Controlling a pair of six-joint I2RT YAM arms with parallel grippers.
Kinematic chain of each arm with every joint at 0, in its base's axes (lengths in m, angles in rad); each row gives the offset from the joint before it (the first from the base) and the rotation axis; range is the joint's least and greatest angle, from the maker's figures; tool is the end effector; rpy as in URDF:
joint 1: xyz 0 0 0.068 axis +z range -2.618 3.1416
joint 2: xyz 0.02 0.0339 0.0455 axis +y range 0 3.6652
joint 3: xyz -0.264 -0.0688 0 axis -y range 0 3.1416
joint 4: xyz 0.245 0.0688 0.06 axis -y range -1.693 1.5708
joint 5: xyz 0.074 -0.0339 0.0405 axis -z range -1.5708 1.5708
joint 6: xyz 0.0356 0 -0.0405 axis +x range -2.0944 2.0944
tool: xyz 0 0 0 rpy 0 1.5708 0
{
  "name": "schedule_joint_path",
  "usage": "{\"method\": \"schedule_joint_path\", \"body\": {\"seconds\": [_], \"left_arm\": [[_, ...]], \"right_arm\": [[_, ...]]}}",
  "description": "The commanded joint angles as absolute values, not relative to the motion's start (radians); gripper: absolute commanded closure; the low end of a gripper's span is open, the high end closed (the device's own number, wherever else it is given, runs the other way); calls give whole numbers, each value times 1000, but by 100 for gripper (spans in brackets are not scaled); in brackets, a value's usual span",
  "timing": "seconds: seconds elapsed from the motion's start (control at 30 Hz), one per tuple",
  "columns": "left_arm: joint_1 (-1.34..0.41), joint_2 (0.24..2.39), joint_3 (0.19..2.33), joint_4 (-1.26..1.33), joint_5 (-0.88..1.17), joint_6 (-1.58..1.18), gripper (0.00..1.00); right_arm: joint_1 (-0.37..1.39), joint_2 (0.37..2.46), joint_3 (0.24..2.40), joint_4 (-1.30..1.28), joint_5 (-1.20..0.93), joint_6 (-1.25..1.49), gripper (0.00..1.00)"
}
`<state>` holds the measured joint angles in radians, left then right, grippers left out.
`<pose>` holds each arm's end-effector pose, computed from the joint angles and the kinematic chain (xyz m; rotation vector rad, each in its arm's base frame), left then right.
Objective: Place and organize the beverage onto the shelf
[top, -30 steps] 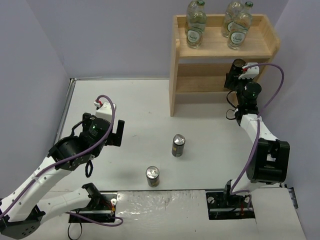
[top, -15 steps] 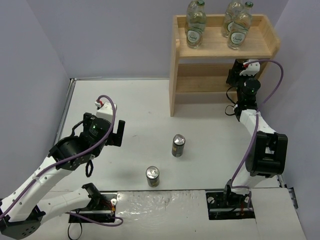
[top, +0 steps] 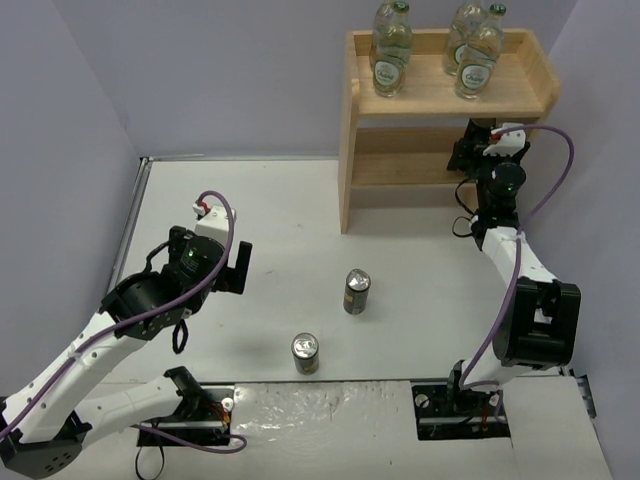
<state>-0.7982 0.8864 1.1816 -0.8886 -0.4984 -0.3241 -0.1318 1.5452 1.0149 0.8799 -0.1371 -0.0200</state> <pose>0.1220 -0.1008 0.3879 0.2137 2.0763 -0.1396 0.3551 -0.0422 0.3427 -0.0513 1.2237 -0.0486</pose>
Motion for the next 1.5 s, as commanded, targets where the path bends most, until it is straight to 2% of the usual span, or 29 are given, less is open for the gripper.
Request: {"method": "schedule_joint_path", "body": {"seconds": [0.0, 0.27, 0.4, 0.47, 0.6, 0.7, 0.8, 0.97, 1.13, 1.33, 1.43, 1.47], "left_arm": [[-793, 885, 1195, -877, -518, -319, 6], [-790, 891, 1222, -874, -505, -328, 6], [-790, 920, 1290, -865, -456, -330, 6], [-790, 939, 1319, -842, -417, -339, 6], [-795, 1041, 1364, -787, -292, -351, 6], [-822, 1150, 1414, -758, -206, -368, 6], [-926, 1267, 1465, -710, -205, -367, 6], [-1133, 1469, 1580, -681, -354, -328, 6], [-1152, 1552, 1568, -546, -313, -341, 6], [-1152, 1666, 1562, -519, -327, -373, 6], [-1150, 1704, 1532, -477, -344, -371, 1], [-1150, 1724, 1529, -466, -341, -371, 8]], "right_arm": [[-140, 1448, 997, 927, -120, 0, 1], [-137, 1359, 937, 862, -91, 46, 0], [-137, 1229, 914, 758, -78, 75, 0], [-135, 1168, 917, 631, -61, 127, 0], [-130, 987, 1027, 149, -43, 225, 0], [-130, 852, 1025, 3, -142, 291, 0], [-120, 734, 971, -38, -256, 321, 0], [47, 716, 1025, -142, -180, 249, 0], [103, 732, 1029, -183, -207, 233, 0], [107, 673, 1003, -184, -204, 225, 0], [109, 658, 1008, -181, -238, 233, 0], [109, 661, 1008, -181, -251, 238, 0]]}}
